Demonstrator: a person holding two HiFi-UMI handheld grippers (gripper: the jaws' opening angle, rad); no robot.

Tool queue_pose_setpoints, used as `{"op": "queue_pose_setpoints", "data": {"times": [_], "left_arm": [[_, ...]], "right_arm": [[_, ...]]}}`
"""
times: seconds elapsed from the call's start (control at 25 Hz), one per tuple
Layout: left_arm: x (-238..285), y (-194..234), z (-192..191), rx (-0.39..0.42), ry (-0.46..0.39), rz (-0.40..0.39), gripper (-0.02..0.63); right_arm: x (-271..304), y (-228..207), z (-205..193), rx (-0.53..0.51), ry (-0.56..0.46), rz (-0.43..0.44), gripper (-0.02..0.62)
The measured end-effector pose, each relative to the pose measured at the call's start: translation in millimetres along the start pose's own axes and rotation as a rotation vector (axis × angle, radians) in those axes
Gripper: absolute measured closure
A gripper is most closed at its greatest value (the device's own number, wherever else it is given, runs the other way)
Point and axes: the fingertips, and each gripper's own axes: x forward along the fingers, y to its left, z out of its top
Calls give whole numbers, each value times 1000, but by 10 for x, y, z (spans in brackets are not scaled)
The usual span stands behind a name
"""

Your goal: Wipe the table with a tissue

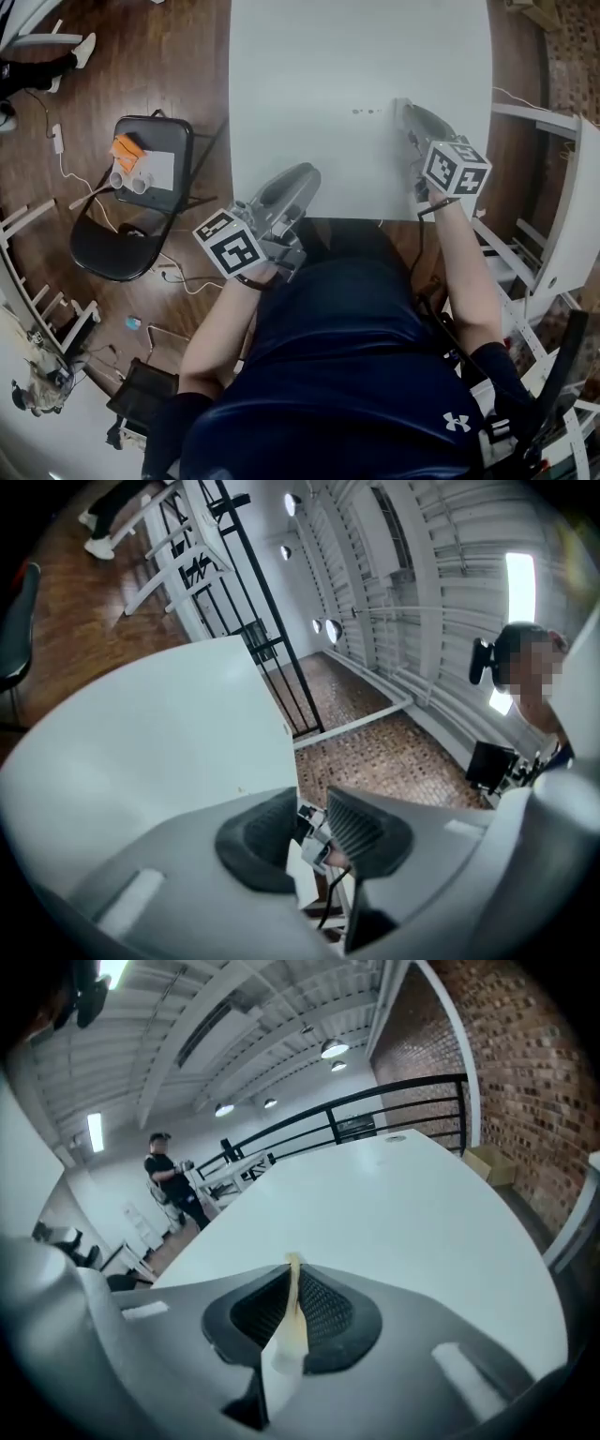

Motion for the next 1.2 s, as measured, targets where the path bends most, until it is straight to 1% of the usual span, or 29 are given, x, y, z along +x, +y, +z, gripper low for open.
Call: {"op": "queue_pose_setpoints", "data": {"times": [0.08, 0.16, 0.28, 0.4, 0.52, 0.6, 0.68, 0.8, 0.96, 1.2], "left_arm": [[-29, -15, 13, 45, 3, 18, 508], [-51, -30, 37, 70, 1, 25, 511], [-96, -36, 88, 72, -10, 23, 515], [-138, -16, 145, 66, -18, 27, 522], [-169, 8, 200, 63, -23, 32, 531], [-182, 15, 224, 62, -26, 35, 536], [-185, 20, 238, 62, -27, 37, 545], [-215, 38, 276, 59, -31, 33, 578], [-255, 24, 324, 57, -31, 20, 578], [-348, 87, 379, 60, -21, 24, 577]], "right_arm": [[83, -59, -94, -56, 56, -38, 563], [132, -130, -170, -95, 94, -83, 563], [159, -217, -246, -124, 125, -138, 563], [175, -223, -283, -142, 134, -159, 563], [203, -194, -303, -226, 140, -194, 563], [225, -140, -314, -264, 139, -201, 565], [250, -81, -323, -262, 135, -192, 565], [298, -11, -331, -243, 131, -191, 565], [319, 56, -328, -228, 127, -199, 565], [388, 237, -387, -226, 123, -201, 565]]}}
